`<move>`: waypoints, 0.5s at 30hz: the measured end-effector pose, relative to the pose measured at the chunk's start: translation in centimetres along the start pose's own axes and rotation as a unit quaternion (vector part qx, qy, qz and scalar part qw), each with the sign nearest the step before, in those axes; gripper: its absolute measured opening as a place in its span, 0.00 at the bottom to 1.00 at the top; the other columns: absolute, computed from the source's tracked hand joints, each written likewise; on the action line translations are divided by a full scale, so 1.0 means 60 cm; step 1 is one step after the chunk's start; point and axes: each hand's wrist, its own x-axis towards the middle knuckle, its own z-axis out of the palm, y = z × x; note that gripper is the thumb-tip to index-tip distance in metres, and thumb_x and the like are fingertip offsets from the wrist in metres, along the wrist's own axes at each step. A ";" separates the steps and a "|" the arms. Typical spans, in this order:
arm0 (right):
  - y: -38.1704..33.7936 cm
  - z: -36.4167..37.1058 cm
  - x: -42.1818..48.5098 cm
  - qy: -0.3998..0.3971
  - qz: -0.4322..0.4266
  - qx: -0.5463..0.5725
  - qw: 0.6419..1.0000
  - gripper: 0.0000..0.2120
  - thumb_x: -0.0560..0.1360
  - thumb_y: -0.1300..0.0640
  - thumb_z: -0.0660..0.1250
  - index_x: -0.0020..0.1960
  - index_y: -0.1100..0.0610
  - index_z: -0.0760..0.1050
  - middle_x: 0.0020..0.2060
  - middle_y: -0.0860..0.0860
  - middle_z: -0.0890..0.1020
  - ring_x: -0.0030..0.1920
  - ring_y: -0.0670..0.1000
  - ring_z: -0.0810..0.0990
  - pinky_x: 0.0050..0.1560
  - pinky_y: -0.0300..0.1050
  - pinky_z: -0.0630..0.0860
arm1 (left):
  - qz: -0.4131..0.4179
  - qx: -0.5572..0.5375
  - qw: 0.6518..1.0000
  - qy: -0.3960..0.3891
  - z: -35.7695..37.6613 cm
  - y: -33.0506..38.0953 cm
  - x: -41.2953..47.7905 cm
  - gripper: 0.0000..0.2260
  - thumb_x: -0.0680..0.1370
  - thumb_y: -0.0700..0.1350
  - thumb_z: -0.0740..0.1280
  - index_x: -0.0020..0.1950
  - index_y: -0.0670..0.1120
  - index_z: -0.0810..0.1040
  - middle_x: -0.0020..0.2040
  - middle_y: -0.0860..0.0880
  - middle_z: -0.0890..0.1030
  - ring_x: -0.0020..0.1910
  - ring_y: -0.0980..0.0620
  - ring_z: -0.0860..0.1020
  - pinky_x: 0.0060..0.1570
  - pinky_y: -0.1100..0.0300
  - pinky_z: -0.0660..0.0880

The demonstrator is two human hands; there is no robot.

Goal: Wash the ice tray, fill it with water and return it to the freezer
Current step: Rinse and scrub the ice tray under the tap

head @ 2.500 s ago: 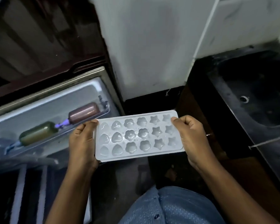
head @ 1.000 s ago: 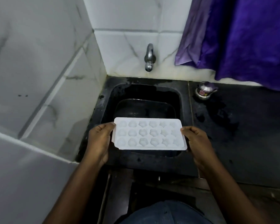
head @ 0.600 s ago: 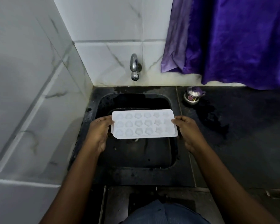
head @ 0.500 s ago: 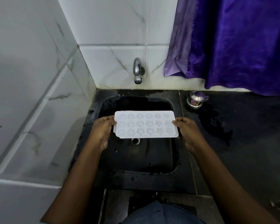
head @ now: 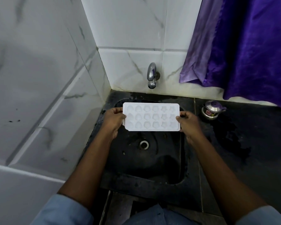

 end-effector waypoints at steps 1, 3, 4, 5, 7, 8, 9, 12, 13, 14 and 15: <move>0.002 0.003 0.004 0.000 -0.006 -0.003 1.000 0.09 0.81 0.64 0.67 0.48 0.51 0.78 0.48 0.52 0.85 0.47 0.52 0.85 0.43 0.51 0.83 | 0.009 0.001 1.000 0.003 0.001 0.001 0.001 0.12 0.79 0.28 0.67 0.51 0.45 0.82 0.53 0.43 0.86 0.50 0.42 0.86 0.50 0.44 0.85; 0.006 0.007 0.011 0.002 -0.020 -0.009 1.000 0.09 0.80 0.63 0.68 0.47 0.49 0.78 0.48 0.54 0.85 0.50 0.56 0.86 0.51 0.61 0.84 | 0.031 0.003 1.000 0.005 0.001 0.001 0.001 0.13 0.79 0.27 0.67 0.55 0.43 0.82 0.49 0.45 0.86 0.48 0.44 0.85 0.47 0.48 0.84; 0.009 0.008 0.016 0.004 -0.025 -0.009 1.000 0.09 0.79 0.64 0.68 0.47 0.49 0.78 0.47 0.55 0.85 0.50 0.58 0.86 0.53 0.63 0.84 | 0.042 0.006 0.999 0.004 0.000 0.001 0.001 0.13 0.78 0.27 0.68 0.54 0.43 0.82 0.47 0.46 0.85 0.47 0.44 0.85 0.47 0.48 0.84; 0.010 0.009 0.019 0.006 -0.029 -0.007 1.000 0.10 0.79 0.64 0.68 0.47 0.49 0.78 0.47 0.55 0.85 0.51 0.58 0.86 0.53 0.63 0.83 | 0.052 0.010 0.999 0.005 0.001 0.000 0.001 0.13 0.78 0.26 0.68 0.52 0.44 0.82 0.47 0.46 0.85 0.48 0.44 0.85 0.47 0.49 0.84; 0.008 0.011 0.023 0.013 -0.038 -0.002 0.999 0.10 0.79 0.65 0.68 0.47 0.50 0.77 0.46 0.54 0.85 0.51 0.58 0.85 0.53 0.59 0.82 | 0.069 0.019 0.997 0.008 -0.001 -0.001 0.001 0.14 0.77 0.26 0.69 0.50 0.45 0.82 0.47 0.45 0.85 0.47 0.44 0.85 0.46 0.52 0.84; 0.005 0.013 0.024 0.017 -0.043 0.003 0.999 0.11 0.79 0.65 0.68 0.47 0.49 0.77 0.46 0.53 0.84 0.51 0.57 0.85 0.52 0.57 0.82 | 0.078 0.024 0.997 0.008 -0.002 -0.002 0.000 0.13 0.77 0.26 0.70 0.50 0.44 0.82 0.46 0.45 0.85 0.47 0.46 0.84 0.43 0.57 0.84; 0.004 0.014 0.026 0.022 -0.048 0.006 0.999 0.11 0.79 0.66 0.68 0.47 0.49 0.77 0.45 0.53 0.84 0.50 0.57 0.84 0.52 0.56 0.81 | 0.088 0.029 0.996 0.009 -0.003 -0.002 -0.002 0.13 0.77 0.26 0.70 0.50 0.44 0.82 0.46 0.46 0.85 0.45 0.47 0.84 0.41 0.60 0.83; 0.005 0.017 0.033 0.031 -0.064 0.009 0.997 0.11 0.79 0.66 0.68 0.47 0.49 0.76 0.44 0.52 0.84 0.47 0.54 0.83 0.50 0.54 0.80 | 0.124 0.040 0.991 0.011 -0.005 -0.003 -0.012 0.14 0.77 0.25 0.70 0.47 0.45 0.81 0.42 0.48 0.84 0.39 0.54 0.82 0.36 0.67 0.80; 0.005 0.017 0.033 0.034 -0.071 0.012 0.997 0.11 0.78 0.66 0.68 0.48 0.50 0.77 0.44 0.53 0.84 0.46 0.54 0.83 0.49 0.53 0.79 | 0.136 0.047 0.990 0.012 -0.006 -0.004 -0.014 0.14 0.77 0.26 0.70 0.47 0.45 0.81 0.42 0.49 0.83 0.39 0.55 0.82 0.36 0.68 0.80; 0.004 0.018 0.034 0.036 -0.080 0.017 0.996 0.10 0.78 0.66 0.68 0.48 0.51 0.77 0.44 0.54 0.84 0.45 0.53 0.83 0.49 0.52 0.78 | 0.148 0.055 0.987 0.014 -0.008 -0.006 -0.014 0.12 0.77 0.26 0.70 0.48 0.44 0.81 0.43 0.49 0.83 0.40 0.55 0.82 0.38 0.68 0.80; 0.002 0.019 0.032 0.039 -0.091 0.020 0.995 0.10 0.78 0.67 0.68 0.49 0.52 0.77 0.44 0.55 0.84 0.45 0.53 0.82 0.49 0.51 0.78 | 0.161 0.066 0.985 0.017 -0.011 -0.008 -0.014 0.11 0.77 0.27 0.71 0.50 0.44 0.81 0.43 0.49 0.84 0.41 0.54 0.82 0.40 0.67 0.80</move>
